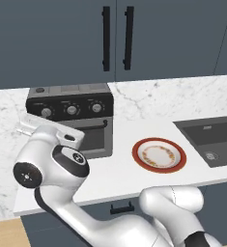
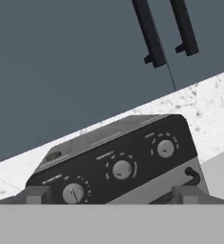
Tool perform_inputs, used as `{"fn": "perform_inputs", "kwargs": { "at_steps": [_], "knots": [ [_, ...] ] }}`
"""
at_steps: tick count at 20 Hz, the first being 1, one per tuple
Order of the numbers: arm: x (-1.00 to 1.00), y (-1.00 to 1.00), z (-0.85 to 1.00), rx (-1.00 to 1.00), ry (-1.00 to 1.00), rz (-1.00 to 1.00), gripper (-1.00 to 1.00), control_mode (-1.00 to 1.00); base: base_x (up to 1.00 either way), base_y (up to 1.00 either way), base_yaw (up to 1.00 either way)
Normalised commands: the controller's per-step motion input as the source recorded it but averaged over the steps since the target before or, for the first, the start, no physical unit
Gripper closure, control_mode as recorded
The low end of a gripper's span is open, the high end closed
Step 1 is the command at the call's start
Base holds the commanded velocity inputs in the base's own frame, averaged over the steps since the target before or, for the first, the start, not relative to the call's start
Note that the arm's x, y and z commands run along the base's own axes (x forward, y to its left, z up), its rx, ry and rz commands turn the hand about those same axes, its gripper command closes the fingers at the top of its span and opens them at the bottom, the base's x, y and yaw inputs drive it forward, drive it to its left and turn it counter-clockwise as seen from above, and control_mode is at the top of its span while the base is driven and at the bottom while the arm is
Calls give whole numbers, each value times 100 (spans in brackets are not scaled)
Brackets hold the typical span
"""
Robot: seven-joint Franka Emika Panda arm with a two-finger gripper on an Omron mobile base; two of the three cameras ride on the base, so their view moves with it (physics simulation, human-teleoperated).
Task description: Pick up the kebab skewer and baguette bread, and place them inside the toaster oven. Close the toaster oven door and start by setting the timer.
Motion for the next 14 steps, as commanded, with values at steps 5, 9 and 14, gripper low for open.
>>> {"fn": "perform_inputs", "kwargs": {
  "at_steps": [5,9,14],
  "knots": [
    [26,-30,-3,0,1,1,-100,-100,0,0,0],
    [14,-16,-1,-2,11,3,-100,-100,0,0,0],
    [24,0,-15,-9,1,7,-100,-100,0,0,0]
  ]
}}
